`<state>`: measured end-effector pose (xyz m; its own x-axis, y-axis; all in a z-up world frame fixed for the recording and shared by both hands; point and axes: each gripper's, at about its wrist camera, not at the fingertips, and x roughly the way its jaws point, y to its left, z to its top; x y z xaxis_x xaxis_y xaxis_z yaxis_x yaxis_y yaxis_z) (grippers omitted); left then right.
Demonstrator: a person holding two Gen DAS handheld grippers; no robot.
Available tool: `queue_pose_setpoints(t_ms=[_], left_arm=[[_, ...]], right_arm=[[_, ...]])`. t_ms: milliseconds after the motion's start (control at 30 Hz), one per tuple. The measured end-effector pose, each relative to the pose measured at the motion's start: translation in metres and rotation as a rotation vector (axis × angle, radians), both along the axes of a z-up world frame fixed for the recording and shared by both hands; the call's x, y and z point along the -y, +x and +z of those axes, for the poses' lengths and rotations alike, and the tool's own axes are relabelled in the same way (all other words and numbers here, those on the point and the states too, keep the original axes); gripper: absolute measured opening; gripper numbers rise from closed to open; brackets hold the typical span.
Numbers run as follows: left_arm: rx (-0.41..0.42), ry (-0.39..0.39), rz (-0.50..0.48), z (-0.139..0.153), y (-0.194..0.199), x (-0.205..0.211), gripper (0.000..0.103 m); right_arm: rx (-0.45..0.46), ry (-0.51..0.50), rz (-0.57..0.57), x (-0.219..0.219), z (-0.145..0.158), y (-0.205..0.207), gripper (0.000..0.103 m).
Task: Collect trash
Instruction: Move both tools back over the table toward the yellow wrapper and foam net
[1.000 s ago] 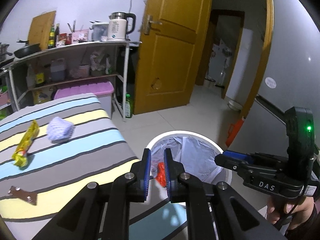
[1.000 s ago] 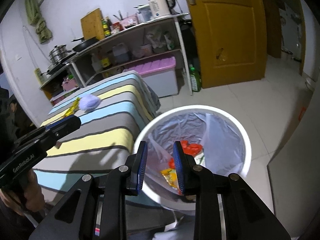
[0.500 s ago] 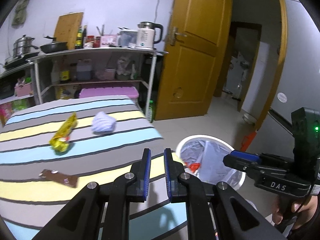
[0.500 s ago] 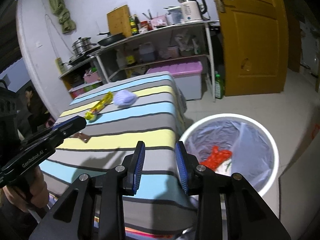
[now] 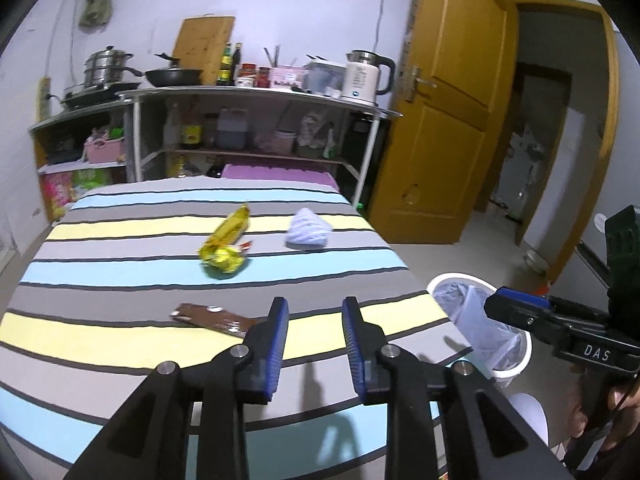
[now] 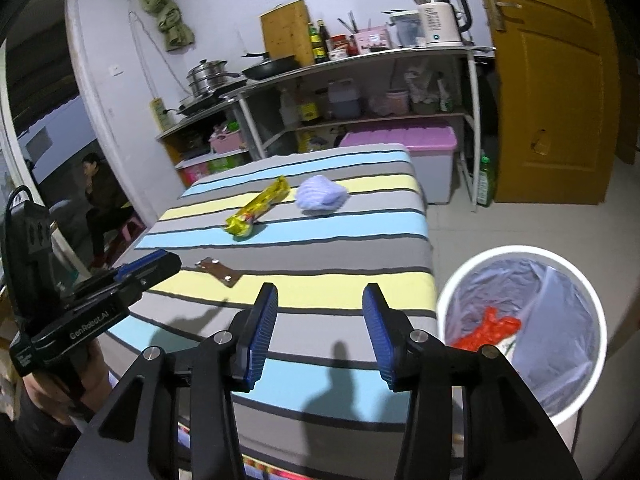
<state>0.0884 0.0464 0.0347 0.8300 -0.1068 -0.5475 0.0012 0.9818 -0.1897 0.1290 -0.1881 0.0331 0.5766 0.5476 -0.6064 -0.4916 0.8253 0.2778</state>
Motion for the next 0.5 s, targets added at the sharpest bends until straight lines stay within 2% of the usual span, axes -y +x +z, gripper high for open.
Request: queue_pose_setpoints(t_ms=[267, 400, 500], left_arm=[[-0.005, 0.003, 0.060, 0.000, -0.002, -0.027, 0.028], [-0.006, -0.006, 0.070, 0.000, 0.002, -0.035, 0.034], [-0.005, -0.005, 0.071, 0.001, 0.008, -0.038, 0.035]], right_arm=[[0.010, -0.005, 0.041, -0.025, 0.003, 0.006, 0.045], [0.010, -0.008, 0.047, -0.034, 0.004, 0.014, 0.045], [0.010, -0.004, 0.052, -0.040, 0.006, 0.020, 0.045]])
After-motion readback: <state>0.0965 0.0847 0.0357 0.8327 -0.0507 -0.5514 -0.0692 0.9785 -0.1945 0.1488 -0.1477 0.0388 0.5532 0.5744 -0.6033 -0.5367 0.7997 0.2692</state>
